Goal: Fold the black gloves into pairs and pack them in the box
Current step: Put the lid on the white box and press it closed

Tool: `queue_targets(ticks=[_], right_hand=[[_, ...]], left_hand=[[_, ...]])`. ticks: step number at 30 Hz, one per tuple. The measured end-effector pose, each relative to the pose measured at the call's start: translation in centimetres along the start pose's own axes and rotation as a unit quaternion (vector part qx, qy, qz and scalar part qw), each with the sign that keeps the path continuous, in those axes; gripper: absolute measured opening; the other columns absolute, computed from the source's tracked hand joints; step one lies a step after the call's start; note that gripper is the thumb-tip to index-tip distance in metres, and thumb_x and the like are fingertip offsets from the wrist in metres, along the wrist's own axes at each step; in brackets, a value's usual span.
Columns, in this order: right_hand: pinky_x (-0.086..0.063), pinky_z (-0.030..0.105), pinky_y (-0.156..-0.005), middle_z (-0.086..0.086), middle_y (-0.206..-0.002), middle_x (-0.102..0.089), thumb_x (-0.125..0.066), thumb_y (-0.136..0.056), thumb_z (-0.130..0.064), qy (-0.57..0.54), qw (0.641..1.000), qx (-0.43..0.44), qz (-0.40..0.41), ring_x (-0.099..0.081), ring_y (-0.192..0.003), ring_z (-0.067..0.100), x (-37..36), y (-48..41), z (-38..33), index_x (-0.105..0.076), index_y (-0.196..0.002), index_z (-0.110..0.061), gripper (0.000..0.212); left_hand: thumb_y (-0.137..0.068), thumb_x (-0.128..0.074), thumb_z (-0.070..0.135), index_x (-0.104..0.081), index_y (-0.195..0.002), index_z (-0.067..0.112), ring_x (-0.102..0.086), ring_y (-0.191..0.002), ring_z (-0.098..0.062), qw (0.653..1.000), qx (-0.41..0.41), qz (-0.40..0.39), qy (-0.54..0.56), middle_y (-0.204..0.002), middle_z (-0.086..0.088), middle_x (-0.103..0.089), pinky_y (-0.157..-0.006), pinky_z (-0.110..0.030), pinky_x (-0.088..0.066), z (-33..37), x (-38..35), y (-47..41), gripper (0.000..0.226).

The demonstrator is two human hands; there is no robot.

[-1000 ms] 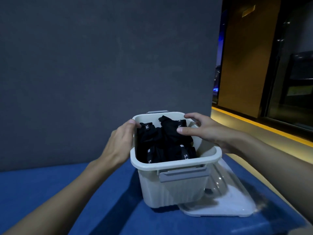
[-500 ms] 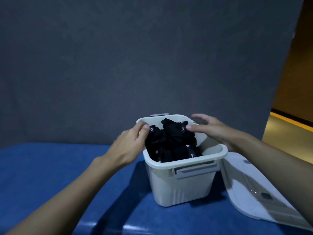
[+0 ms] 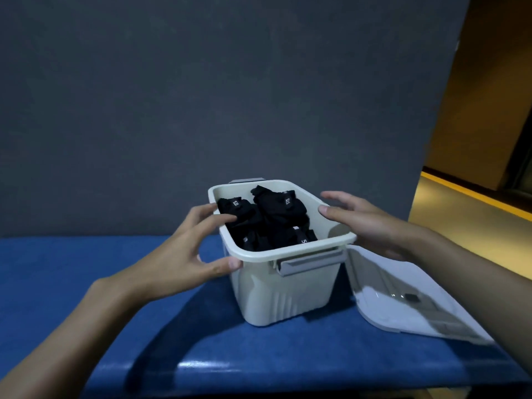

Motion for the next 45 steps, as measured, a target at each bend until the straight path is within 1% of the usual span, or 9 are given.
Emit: queue_targets(ticks=[4,9,12,17,21,25,34,42,45], right_hand=[[-0.053,0.014,-0.065,-0.015,-0.118,-0.059,-0.048,-0.1,-0.041,-0.044,0.999,-0.006,0.032,-0.063,-0.091,-0.004,0.5,2.9,1.7,-0.052,-0.125,-0.033,0.027],[-0.051,0.022,-0.072,0.007,-0.104,-0.07,-0.044,-0.102,-0.034,-0.021,0.989,-0.017,0.148,-0.067,-0.083,0.015,1.5,6.4,5.7,-0.063,-0.112,-0.017,0.027],[-0.054,0.042,-0.081,0.024,-0.096,-0.068,-0.056,-0.098,-0.025,0.078,0.991,-0.033,0.1,-0.059,-0.079,0.019,1.5,8.7,9.1,-0.07,-0.095,-0.001,0.028],[-0.052,0.029,-0.09,-0.002,-0.098,-0.072,-0.079,-0.08,-0.022,0.174,0.983,0.004,0.059,-0.067,-0.092,0.012,1.2,10.6,10.6,-0.076,-0.088,-0.015,0.011],[-0.049,0.02,-0.089,-0.005,-0.1,-0.062,-0.086,-0.072,-0.026,0.249,0.968,0.007,0.038,-0.063,-0.094,0.005,1.9,12.2,10.9,-0.072,-0.086,-0.022,0.02],[-0.05,0.04,-0.094,-0.008,-0.09,-0.061,-0.082,-0.075,-0.023,0.255,0.965,0.038,0.054,-0.064,-0.085,0.01,2.4,14.3,11.3,-0.07,-0.068,-0.024,0.015],[-0.045,0.016,-0.076,-0.001,-0.088,-0.065,-0.073,-0.079,-0.007,0.185,0.939,0.145,0.25,-0.06,-0.083,0.007,4.8,18.2,6.9,-0.055,-0.064,-0.018,0.026],[-0.05,0.046,-0.071,0.009,-0.082,-0.062,-0.071,-0.08,-0.003,0.132,0.898,0.183,0.377,-0.058,-0.077,0.025,6.8,23.1,3.5,-0.05,-0.074,-0.002,0.021],[-0.048,0.039,-0.068,0.012,-0.082,-0.06,-0.07,-0.081,-0.004,0.123,0.88,0.199,0.413,-0.055,-0.075,0.024,7.9,24.9,2.1,-0.05,-0.075,-0.004,0.021]], left_hand=[[-0.062,-0.045,0.096,-0.032,-0.138,0.06,-0.021,-0.139,0.009,0.999,0.017,0.017,-0.041,-0.147,0.025,-0.017,-0.109,-0.028,-0.031,1.1,-1.6,0.2,0.085],[-0.068,-0.033,0.095,-0.027,-0.144,0.052,-0.011,-0.147,-0.006,0.996,0.019,0.049,-0.073,-0.156,0.017,-0.012,-0.117,-0.041,-0.027,3.0,-3.1,1.0,0.087],[-0.081,-0.037,0.079,-0.035,-0.146,0.037,-0.011,-0.149,-0.012,0.984,-0.062,0.091,-0.14,-0.156,0.006,-0.021,-0.12,-0.044,-0.019,4.9,-3.9,1.8,0.077],[-0.091,-0.055,0.043,-0.056,-0.13,0.01,-0.034,-0.142,-0.029,0.943,-0.236,0.141,-0.187,-0.14,-0.01,-0.048,-0.115,-0.048,-0.028,9.8,-6.8,2.6,0.051],[-0.09,-0.06,0.025,-0.065,-0.111,0.012,-0.052,-0.124,-0.025,0.925,-0.317,0.1,-0.183,-0.119,-0.003,-0.06,-0.108,-0.04,-0.036,12.7,-10.3,2.5,0.026],[-0.087,-0.058,0.022,-0.067,-0.105,0.013,-0.053,-0.125,-0.023,0.914,-0.327,0.108,-0.212,-0.11,-0.001,-0.063,-0.117,-0.045,-0.028,13.5,-12.2,1.7,0.021],[-0.088,-0.066,0.025,-0.054,-0.134,0.019,-0.048,-0.127,-0.015,0.952,-0.27,0.052,-0.135,-0.138,0.003,-0.05,-0.106,-0.03,-0.038,17.2,-13.4,-2.3,0.048],[-0.09,-0.069,0.032,-0.058,-0.121,0.023,-0.055,-0.11,-0.014,0.96,-0.27,0.065,-0.041,-0.117,0.011,-0.057,-0.093,-0.04,-0.047,22.3,-14.7,-6.6,0.034],[-0.091,-0.065,0.041,-0.062,-0.115,0.026,-0.052,-0.1,-0.009,0.954,-0.282,0.104,-0.016,-0.105,0.018,-0.055,-0.088,-0.039,-0.048,24.7,-14.2,-7.0,0.028]])
Point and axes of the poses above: each hand's wrist, its own y-axis away from the middle knuckle, its own x-axis out of the back of the hand, z = x × y, the point moved 1 cm from there along -y, towards the middle knuckle
